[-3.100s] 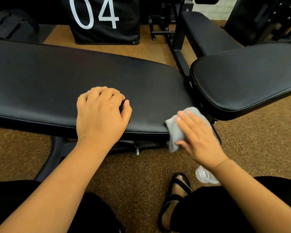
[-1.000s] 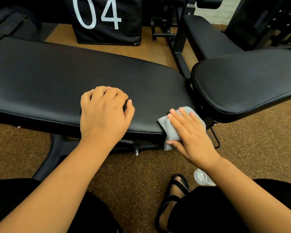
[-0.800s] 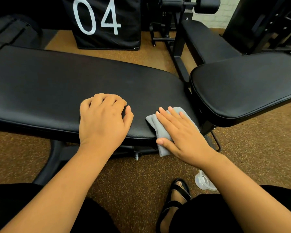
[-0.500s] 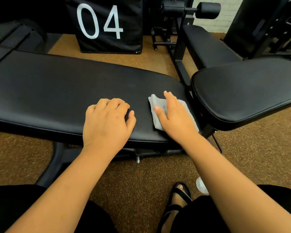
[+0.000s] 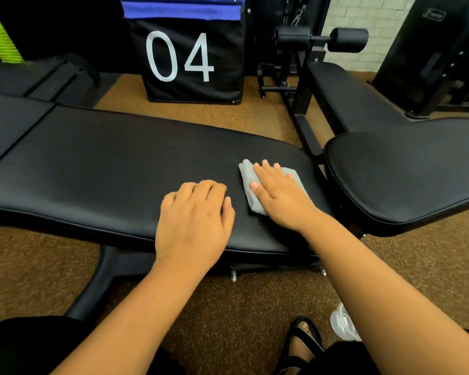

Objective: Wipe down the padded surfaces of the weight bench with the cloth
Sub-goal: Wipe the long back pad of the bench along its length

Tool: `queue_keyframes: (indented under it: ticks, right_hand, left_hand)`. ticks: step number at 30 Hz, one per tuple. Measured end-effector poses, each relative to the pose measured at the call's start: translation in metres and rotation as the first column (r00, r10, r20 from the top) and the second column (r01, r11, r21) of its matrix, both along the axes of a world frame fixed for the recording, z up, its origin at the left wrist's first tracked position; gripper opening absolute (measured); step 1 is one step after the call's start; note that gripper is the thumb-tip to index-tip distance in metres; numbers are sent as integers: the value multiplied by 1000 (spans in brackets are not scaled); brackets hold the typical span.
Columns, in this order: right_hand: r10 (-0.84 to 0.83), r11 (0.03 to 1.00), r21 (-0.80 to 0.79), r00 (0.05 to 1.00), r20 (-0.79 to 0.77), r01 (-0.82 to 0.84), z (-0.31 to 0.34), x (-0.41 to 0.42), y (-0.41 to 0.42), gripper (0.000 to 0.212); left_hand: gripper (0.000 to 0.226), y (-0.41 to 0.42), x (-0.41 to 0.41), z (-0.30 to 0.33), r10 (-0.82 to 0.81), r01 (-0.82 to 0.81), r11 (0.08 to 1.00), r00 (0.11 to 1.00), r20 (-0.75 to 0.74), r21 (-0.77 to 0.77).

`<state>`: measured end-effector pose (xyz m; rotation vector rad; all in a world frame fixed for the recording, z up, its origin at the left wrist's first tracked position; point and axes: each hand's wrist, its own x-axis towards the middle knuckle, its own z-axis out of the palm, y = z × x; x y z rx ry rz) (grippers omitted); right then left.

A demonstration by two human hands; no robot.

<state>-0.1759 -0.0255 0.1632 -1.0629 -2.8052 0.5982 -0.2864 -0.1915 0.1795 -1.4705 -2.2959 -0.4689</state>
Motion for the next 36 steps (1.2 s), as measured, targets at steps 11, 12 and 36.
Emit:
queue_keyframes:
  ticks: [11, 12, 36]
  right_hand:
    - [-44, 924, -354, 883, -468, -142, 15, 35, -58, 47]
    - [-165, 893, -433, 809, -564, -119, 18, 43, -53, 43]
    - [-321, 946, -61, 902, -288, 317, -24, 83, -5, 43]
  left_hand:
    - [31, 1, 1, 4, 22, -23, 1000, 998, 62, 19]
    - [33, 1, 1, 5, 28, -30, 999, 996, 81, 14]
    - [60, 92, 38, 10, -29, 117, 757, 989, 146, -643]
